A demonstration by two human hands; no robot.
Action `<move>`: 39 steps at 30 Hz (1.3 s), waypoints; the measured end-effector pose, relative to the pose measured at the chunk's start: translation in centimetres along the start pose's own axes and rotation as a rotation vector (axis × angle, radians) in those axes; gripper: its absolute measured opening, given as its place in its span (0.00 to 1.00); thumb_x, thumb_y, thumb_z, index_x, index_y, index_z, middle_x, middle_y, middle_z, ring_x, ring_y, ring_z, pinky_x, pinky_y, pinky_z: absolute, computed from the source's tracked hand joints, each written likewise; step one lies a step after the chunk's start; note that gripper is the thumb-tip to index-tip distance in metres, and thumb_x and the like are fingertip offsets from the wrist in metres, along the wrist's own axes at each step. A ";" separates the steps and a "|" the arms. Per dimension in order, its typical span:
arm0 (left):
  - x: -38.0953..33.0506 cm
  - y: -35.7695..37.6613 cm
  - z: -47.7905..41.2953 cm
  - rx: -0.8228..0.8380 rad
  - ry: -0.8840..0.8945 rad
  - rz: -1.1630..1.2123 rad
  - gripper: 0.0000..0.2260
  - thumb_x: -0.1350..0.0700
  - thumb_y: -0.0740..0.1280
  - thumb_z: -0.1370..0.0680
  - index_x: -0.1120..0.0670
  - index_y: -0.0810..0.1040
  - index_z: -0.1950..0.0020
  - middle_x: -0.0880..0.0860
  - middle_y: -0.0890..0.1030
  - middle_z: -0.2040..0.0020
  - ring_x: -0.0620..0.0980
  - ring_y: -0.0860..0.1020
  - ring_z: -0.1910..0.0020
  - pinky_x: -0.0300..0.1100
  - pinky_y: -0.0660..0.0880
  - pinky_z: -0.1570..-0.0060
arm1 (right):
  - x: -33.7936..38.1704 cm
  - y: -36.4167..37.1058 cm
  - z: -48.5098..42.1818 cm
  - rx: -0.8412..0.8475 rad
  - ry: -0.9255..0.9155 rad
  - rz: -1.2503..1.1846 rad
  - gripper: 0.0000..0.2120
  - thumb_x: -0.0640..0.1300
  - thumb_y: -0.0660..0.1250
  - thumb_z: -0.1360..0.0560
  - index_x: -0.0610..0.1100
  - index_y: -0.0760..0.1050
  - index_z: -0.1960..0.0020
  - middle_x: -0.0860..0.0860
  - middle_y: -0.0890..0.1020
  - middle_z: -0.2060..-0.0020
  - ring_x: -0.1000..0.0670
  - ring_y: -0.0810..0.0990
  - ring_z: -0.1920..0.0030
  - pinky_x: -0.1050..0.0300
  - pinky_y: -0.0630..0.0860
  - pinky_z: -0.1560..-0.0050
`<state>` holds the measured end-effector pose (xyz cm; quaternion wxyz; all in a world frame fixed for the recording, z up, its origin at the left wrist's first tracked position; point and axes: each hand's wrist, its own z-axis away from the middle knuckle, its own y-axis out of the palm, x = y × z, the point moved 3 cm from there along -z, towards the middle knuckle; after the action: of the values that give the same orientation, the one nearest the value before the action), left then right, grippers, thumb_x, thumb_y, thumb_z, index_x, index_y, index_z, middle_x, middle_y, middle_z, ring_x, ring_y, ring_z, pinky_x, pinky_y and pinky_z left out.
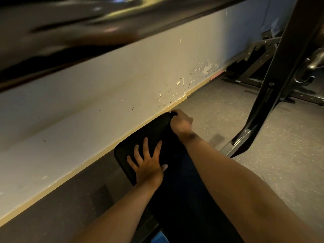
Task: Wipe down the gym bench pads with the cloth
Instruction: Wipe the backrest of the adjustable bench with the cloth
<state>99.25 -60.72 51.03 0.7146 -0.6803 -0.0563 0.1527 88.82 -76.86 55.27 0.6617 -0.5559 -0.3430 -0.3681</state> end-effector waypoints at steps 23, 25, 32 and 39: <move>8.8 -1.0 1.7 -0.135 -0.136 0.573 0.49 0.44 0.71 0.23 0.44 0.34 0.20 0.54 0.41 0.18 0.61 0.53 0.21 0.58 0.59 0.25 | 4.9 4.5 1.6 -0.030 -0.329 0.420 0.22 0.37 0.58 0.23 0.48 0.73 0.31 0.45 0.75 0.38 0.41 0.68 0.37 0.52 0.65 0.37; 8.4 -0.9 2.0 -0.159 -0.099 0.666 0.50 0.44 0.71 0.23 0.47 0.33 0.20 0.54 0.42 0.18 0.59 0.60 0.22 0.52 0.65 0.27 | 6.7 6.3 3.2 0.047 -0.425 0.592 0.19 0.40 0.60 0.23 0.50 0.75 0.34 0.47 0.77 0.40 0.40 0.66 0.36 0.51 0.68 0.39; 8.2 -0.8 2.6 -0.210 -0.104 0.937 0.46 0.41 0.73 0.27 0.26 0.37 0.29 0.48 0.63 0.24 0.46 0.64 0.26 0.47 0.65 0.30 | 6.4 9.1 9.1 0.247 -0.719 0.444 0.19 0.31 0.58 0.26 0.48 0.72 0.39 0.48 0.78 0.45 0.43 0.68 0.42 0.53 0.71 0.47; 8.1 -0.2 2.2 -0.181 -0.222 0.962 0.50 0.57 0.76 0.26 0.41 0.42 0.20 0.50 0.68 0.26 0.52 0.68 0.27 0.59 0.67 0.28 | 3.8 3.4 4.6 -0.075 -0.573 0.537 0.20 0.33 0.59 0.25 0.47 0.74 0.36 0.48 0.77 0.40 0.43 0.70 0.39 0.52 0.67 0.37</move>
<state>106.34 -56.28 50.34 0.4911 -0.6683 0.1750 0.5307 93.47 -72.34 57.55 0.5910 -0.7300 -0.3424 -0.0240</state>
